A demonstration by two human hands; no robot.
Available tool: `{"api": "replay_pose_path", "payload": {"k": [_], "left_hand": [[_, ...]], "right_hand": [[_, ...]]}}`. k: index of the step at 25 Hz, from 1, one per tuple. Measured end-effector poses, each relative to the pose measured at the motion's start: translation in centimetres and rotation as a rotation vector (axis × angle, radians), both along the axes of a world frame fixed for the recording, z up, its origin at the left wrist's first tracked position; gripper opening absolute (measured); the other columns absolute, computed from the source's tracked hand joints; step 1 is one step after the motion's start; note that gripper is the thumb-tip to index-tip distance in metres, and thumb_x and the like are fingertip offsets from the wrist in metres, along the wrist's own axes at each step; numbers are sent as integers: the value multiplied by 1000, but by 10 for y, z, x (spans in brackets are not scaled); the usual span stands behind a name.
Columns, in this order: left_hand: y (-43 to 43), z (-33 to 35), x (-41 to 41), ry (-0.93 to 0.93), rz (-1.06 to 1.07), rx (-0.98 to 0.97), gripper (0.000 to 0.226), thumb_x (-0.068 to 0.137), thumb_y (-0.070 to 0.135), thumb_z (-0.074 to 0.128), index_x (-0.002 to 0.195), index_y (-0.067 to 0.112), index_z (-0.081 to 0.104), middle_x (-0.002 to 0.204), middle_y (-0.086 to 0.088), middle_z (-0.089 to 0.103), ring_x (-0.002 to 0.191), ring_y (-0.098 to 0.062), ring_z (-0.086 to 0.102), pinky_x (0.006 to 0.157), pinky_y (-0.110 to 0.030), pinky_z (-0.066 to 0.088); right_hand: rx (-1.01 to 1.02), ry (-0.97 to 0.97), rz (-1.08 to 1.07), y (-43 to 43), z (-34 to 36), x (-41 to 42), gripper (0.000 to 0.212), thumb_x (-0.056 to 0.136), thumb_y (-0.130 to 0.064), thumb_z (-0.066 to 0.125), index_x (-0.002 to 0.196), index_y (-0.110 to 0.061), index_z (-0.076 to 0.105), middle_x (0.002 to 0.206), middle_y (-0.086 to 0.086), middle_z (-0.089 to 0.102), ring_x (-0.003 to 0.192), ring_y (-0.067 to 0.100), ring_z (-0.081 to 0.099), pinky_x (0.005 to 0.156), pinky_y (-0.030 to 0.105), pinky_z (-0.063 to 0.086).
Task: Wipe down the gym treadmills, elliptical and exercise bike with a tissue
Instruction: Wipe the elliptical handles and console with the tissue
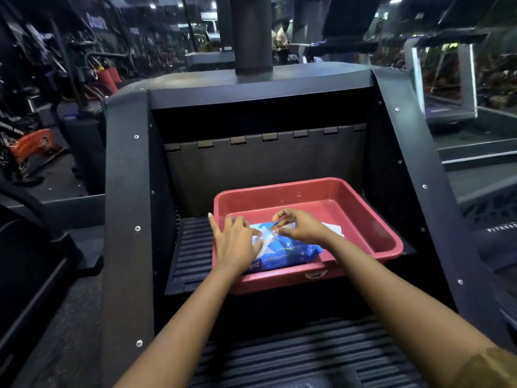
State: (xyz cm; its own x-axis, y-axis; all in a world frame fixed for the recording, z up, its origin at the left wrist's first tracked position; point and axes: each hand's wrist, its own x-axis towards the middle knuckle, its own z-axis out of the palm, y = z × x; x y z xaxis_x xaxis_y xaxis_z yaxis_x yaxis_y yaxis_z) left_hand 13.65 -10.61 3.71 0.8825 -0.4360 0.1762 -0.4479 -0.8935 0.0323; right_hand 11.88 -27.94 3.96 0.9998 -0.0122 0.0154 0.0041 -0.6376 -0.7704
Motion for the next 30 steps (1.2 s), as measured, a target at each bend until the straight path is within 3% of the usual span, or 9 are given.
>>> {"api": "replay_pose_path", "payload": {"k": [3, 7, 9, 14, 17, 20, 26, 30], "left_hand": [[-7, 4, -6, -34, -85, 79, 45, 98, 54, 31, 123, 34, 62, 145, 2, 39, 142, -20, 17, 110, -56, -18], [-6, 0, -12, -27, -102, 125, 50, 101, 49, 21, 130, 30, 57, 144, 5, 41, 145, -20, 11, 110, -54, -19], [-3, -3, -12, -18, -92, 122, 50, 101, 50, 20, 132, 31, 55, 147, 6, 38, 146, -19, 9, 107, -52, -21], [1, -8, -10, 48, -91, 137, 51, 101, 51, 18, 140, 32, 44, 154, 4, 29, 147, -20, 4, 113, -52, -12], [4, -12, -9, 97, -77, 118, 58, 97, 57, 12, 146, 32, 33, 154, 4, 28, 147, -19, 4, 115, -51, -8], [4, -6, -15, 121, -80, 65, 85, 77, 63, -8, 150, 30, 21, 156, 5, 23, 147, -17, 7, 116, -48, -6], [9, 13, -40, 90, -134, -52, 56, 101, 46, 29, 151, 26, 17, 158, 3, 17, 146, -17, 11, 118, -43, 3], [12, 17, -64, 104, -168, -143, 54, 101, 42, 34, 151, 24, 21, 157, -1, 21, 145, -18, 15, 116, -41, 6]], "right_hand": [[-188, -89, -133, -39, 5, -6, 23, 83, 1, 60, 104, -5, 67, 102, 6, 68, 97, 18, 62, 77, 10, 38], [-534, 53, -213, -78, -8, 4, 41, 81, -6, 65, 121, -10, 61, 125, 6, 61, 119, 20, 52, 95, 18, 32], [-590, 104, -193, -82, -14, 9, 47, 81, -12, 68, 127, -12, 56, 129, 3, 58, 123, 18, 49, 99, 20, 32], [-559, 174, -266, -77, -16, 3, 36, 83, -13, 60, 116, -28, 62, 108, -6, 66, 111, 16, 54, 87, 26, 40], [-501, 74, -280, -73, 0, -12, 32, 80, -8, 58, 109, -19, 68, 103, 2, 69, 101, 21, 60, 80, 24, 42], [-470, -27, -285, -69, 24, -36, 27, 79, -8, 59, 102, -14, 72, 101, 9, 71, 98, 25, 62, 77, 25, 43], [-340, -181, -392, -38, 60, -104, 15, 83, -19, 66, 85, -5, 72, 82, 10, 70, 83, 20, 63, 69, 25, 37], [-215, -153, -424, -18, 57, -142, 13, 83, -25, 67, 86, -13, 73, 86, 4, 71, 81, 11, 59, 67, 24, 37]]}}
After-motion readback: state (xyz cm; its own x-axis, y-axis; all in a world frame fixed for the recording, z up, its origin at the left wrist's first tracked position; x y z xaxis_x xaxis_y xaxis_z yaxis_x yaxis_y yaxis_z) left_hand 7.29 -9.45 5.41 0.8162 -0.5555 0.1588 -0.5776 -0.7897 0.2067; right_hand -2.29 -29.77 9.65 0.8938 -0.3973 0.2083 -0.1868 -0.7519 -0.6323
